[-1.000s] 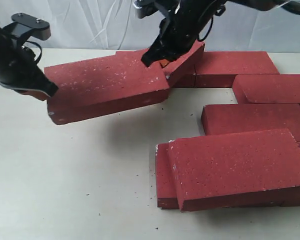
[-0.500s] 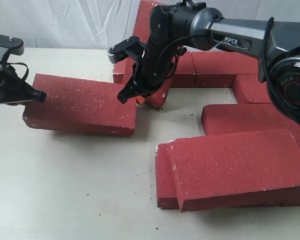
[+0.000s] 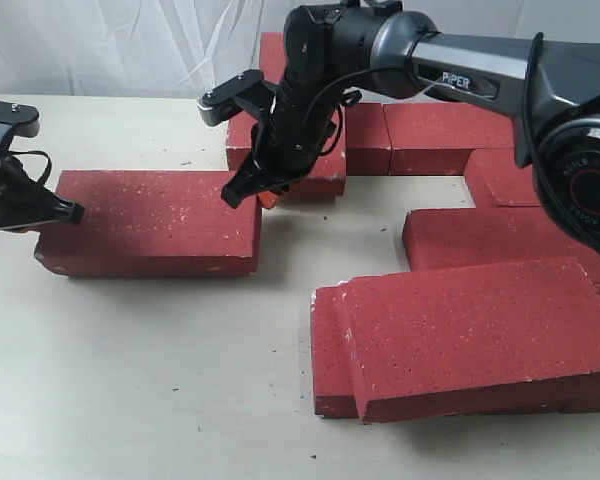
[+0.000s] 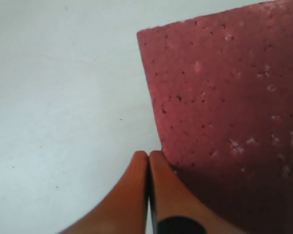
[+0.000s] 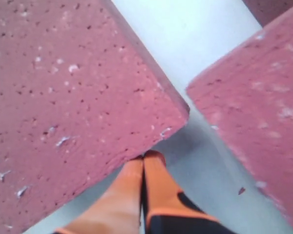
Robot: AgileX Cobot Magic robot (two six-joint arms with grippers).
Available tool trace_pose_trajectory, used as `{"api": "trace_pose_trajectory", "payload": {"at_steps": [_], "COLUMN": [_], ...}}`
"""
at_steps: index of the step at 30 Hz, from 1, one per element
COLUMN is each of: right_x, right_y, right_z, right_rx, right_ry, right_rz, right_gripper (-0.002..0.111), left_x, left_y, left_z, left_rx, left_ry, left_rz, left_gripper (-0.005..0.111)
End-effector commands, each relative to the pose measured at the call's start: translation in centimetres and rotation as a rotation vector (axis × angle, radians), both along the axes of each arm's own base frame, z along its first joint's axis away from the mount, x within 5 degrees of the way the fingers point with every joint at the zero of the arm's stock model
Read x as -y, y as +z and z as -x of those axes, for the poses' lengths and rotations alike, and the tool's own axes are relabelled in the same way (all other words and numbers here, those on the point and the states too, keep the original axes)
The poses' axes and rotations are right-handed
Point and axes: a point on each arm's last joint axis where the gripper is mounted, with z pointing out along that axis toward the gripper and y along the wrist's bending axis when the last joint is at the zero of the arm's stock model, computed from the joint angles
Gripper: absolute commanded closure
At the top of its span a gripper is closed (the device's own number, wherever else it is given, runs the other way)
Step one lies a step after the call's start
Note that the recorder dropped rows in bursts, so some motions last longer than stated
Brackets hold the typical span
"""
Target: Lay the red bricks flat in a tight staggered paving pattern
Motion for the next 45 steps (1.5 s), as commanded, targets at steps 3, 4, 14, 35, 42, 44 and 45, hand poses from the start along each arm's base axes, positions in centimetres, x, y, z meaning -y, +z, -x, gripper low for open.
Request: {"api": "trace_pose_trajectory", "payload": {"at_steps": [3,4,14,35,42,44,45], "right_x": [0.6,0.7,-0.4,-8.2,-8.1,-8.1,-8.1], "right_y": [4.7,4.9,7.0,-2.7,-2.7,-3.0,-3.0], "right_z": [0.5,0.6,3.0,7.2,6.8,6.5,6.3], "right_rx": [0.103,0.105,-0.007,0.020,0.057,0.084,0.099], "right_ry": [0.006,0.008,0.126,0.432,0.434,0.440,0.441], "right_rz": [0.006,0.013,-0.092,0.048,0.061,0.076,0.079], "right_gripper": [0.109,0.109,0.109,0.109,0.109,0.109,0.109], "left_x": [-0.5,-0.5,-0.7,-2.7,-0.6,-0.6,-0.6], "left_y": [0.2,0.2,0.3,-2.3,-3.1,-3.3,-3.2], "left_z": [0.2,0.2,0.5,0.3,-0.7,-0.8,-0.9], "left_rx": [-0.005,-0.004,-0.021,0.007,-0.008,-0.007,0.000], "left_ry": [0.006,-0.005,-0.082,0.114,0.058,0.071,0.082], "left_rz": [-0.001,-0.006,-0.059,0.016,0.050,0.058,0.061], "left_gripper": [0.107,0.107,0.107,0.107,0.107,0.107,0.107]}}
